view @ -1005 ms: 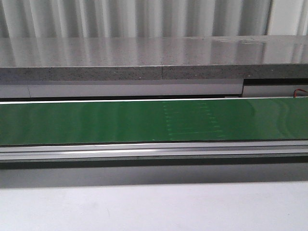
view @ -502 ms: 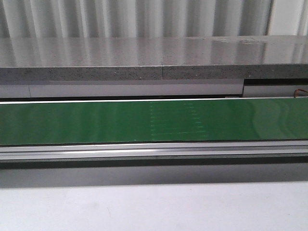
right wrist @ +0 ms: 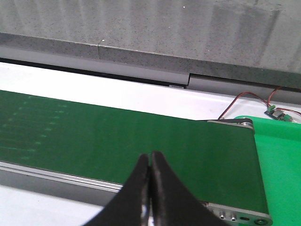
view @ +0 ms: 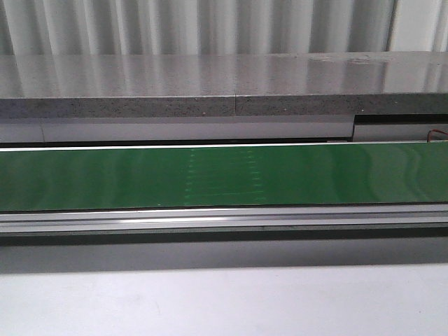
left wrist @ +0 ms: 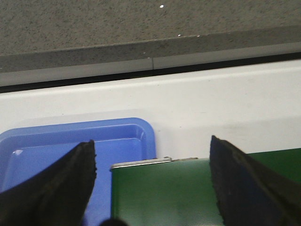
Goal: Move button from right to left
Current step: 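Lower the button into the blue tray and open the left gripper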
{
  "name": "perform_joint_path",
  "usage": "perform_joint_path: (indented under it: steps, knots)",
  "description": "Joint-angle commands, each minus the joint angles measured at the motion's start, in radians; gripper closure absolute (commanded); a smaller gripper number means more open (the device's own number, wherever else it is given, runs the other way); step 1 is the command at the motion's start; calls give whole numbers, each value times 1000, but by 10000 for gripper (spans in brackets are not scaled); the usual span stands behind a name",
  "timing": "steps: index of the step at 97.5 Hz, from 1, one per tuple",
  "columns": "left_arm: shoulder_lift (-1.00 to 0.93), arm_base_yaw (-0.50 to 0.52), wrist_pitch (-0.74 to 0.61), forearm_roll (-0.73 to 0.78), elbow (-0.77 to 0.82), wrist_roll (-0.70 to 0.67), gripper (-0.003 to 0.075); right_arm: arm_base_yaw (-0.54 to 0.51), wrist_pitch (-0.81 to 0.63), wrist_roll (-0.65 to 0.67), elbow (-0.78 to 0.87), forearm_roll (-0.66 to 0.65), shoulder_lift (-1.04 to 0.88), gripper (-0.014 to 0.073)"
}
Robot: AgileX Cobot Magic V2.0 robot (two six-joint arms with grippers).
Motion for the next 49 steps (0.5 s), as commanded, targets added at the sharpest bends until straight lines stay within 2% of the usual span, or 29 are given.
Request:
perform_joint_path:
  steps: [1,22,39,44,49]
  knots:
    - [-95,-25,-68,-59,26,0,227,0,-72,-7,-25,10,3,662]
    - [-303,-123,-175,-75,205,0,227,0,-72,-7,-25,10,3,662]
    - [-470,-172,-185,-189,308,0,230,0,-72,-7,-25,10,3,662]
    - [-516,-176,-175,-210,334,0,251,0,-72,-7,-25,10,3,662]
    - [-560,-176,-169,-220,360,0,303,0,-72,-7,-25,10,3,662]
